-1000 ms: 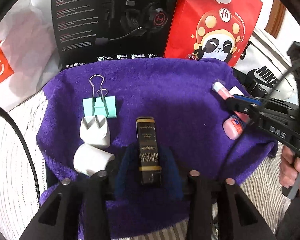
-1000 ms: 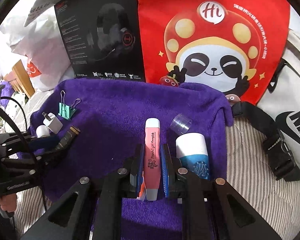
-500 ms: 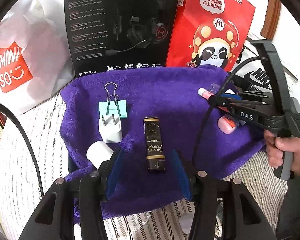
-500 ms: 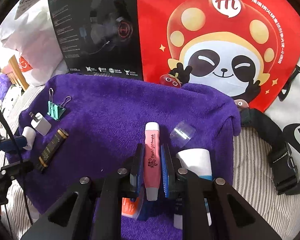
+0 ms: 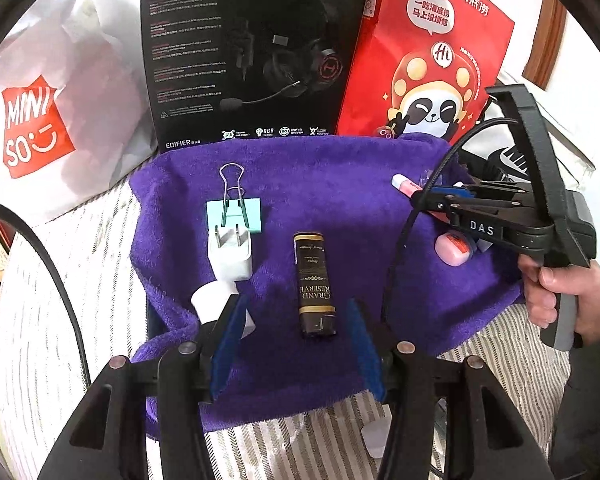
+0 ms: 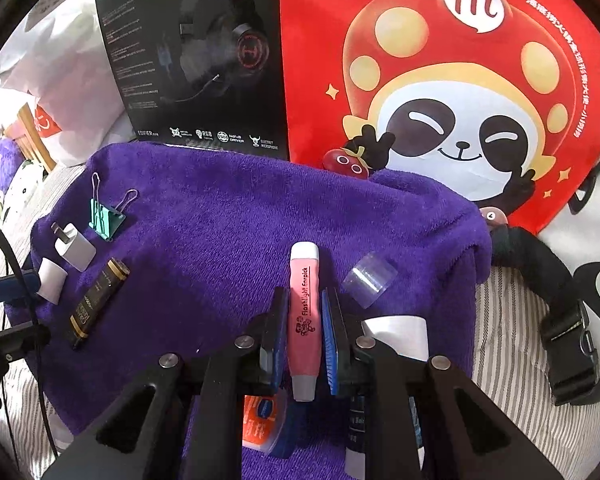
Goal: Organize rigid objects
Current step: 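Stand the black box on the towel with left gripper while right gripper releases the pink pen by the tin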
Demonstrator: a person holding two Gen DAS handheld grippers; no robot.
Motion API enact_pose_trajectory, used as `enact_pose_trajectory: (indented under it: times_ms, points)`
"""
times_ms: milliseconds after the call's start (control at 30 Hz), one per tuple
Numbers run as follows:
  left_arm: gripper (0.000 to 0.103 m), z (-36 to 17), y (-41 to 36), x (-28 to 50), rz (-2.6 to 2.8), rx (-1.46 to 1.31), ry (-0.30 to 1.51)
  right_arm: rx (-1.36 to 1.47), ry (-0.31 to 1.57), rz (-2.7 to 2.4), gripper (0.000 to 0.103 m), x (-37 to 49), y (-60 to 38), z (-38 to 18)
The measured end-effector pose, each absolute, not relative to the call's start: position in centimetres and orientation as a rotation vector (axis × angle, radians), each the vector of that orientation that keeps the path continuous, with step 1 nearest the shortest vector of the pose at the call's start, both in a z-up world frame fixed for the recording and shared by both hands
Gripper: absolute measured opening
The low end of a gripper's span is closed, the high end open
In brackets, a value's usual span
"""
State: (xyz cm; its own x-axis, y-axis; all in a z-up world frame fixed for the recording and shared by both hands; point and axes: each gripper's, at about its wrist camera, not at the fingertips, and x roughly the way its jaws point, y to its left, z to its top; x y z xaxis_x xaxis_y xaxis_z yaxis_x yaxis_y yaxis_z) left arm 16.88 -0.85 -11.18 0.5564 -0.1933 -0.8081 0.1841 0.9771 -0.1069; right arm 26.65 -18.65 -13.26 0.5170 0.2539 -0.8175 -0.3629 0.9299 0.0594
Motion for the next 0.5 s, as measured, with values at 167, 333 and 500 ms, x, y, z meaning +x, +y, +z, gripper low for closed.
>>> enact_pose_trajectory:
  times_ms: [167,333,500]
  points:
    - [0.05,-11.0,-0.5,16.5,-0.215,-0.017,0.958,-0.129,0.981,0.383,0.017,27.1,-18.4,-13.8]
    - [0.05,-10.8,-0.2,15.8,-0.22,-0.022,0.961,-0.141,0.991,0.382,0.017,27.0,-18.0,-13.9]
    - [0.05,-10.9,0.0,14.9,-0.224,-0.03,0.966,-0.104,0.998,0.373,0.025,26.3,-18.7,-13.6]
